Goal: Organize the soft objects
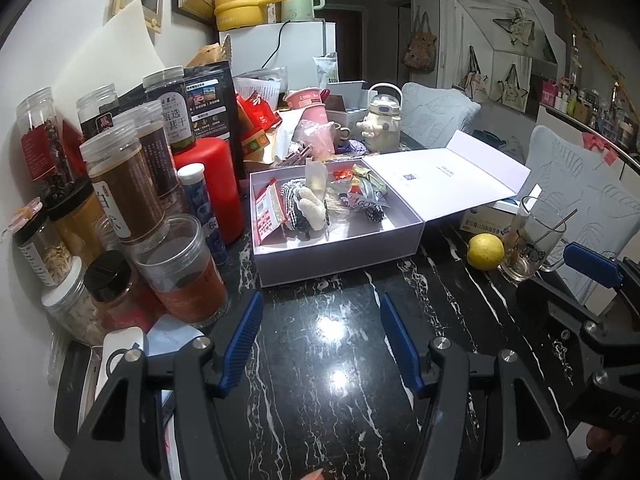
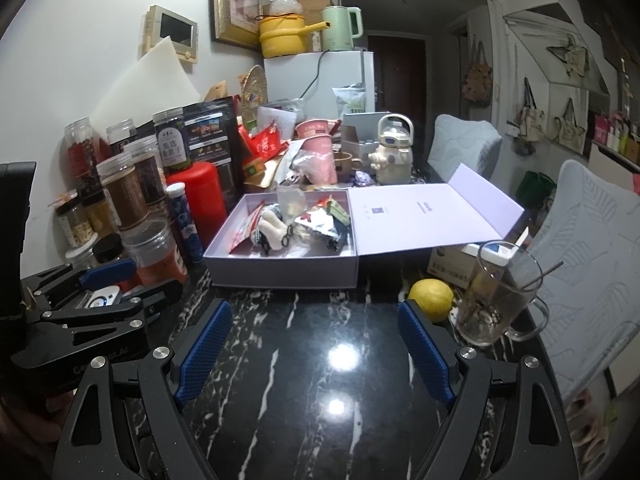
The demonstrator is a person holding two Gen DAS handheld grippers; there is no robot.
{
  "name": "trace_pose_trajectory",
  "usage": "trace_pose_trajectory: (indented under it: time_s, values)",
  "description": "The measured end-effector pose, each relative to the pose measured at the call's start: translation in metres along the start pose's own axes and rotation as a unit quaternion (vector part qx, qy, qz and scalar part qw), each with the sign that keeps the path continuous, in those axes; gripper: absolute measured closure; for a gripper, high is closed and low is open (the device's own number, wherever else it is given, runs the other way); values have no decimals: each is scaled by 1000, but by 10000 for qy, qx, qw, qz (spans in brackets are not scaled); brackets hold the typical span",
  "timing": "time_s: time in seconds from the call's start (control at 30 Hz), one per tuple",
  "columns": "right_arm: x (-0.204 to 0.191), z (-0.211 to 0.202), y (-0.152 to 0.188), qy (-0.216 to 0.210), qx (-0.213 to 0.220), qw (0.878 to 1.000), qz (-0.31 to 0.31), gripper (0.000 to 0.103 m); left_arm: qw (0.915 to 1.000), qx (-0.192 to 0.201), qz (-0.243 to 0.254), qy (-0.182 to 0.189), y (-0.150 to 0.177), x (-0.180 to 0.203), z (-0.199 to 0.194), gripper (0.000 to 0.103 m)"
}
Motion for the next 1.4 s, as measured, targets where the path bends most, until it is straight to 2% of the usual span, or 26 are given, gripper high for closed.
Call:
trace_pose_trajectory:
  time_s: [0.27, 0.77, 0.97, 1.4]
  values:
    - [7, 2, 3, 59, -59, 9999, 75, 17, 9999, -17, 118, -106, 3, 3, 1, 43]
    - [16, 2, 8, 92, -105, 9997, 192, 17, 9998, 13, 219, -17, 6, 9, -5, 43]
    - [19, 7, 11, 117, -181, 9995, 229, 17, 9995, 46, 236, 212, 7, 13, -11, 43]
    - [24, 12, 9, 79, -157, 9996, 220, 17, 9996, -97, 234, 102, 6, 11, -1, 43]
Point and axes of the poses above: each gripper's, at about its wrist camera, not at the fingertips, and z roughly the way its jaws point, x to its right, y to its underside, the point moved 4 cm from there along z, roughly the way its jaws point, and after that the axes turned 5 degrees about -z, right-handed, at the moved point
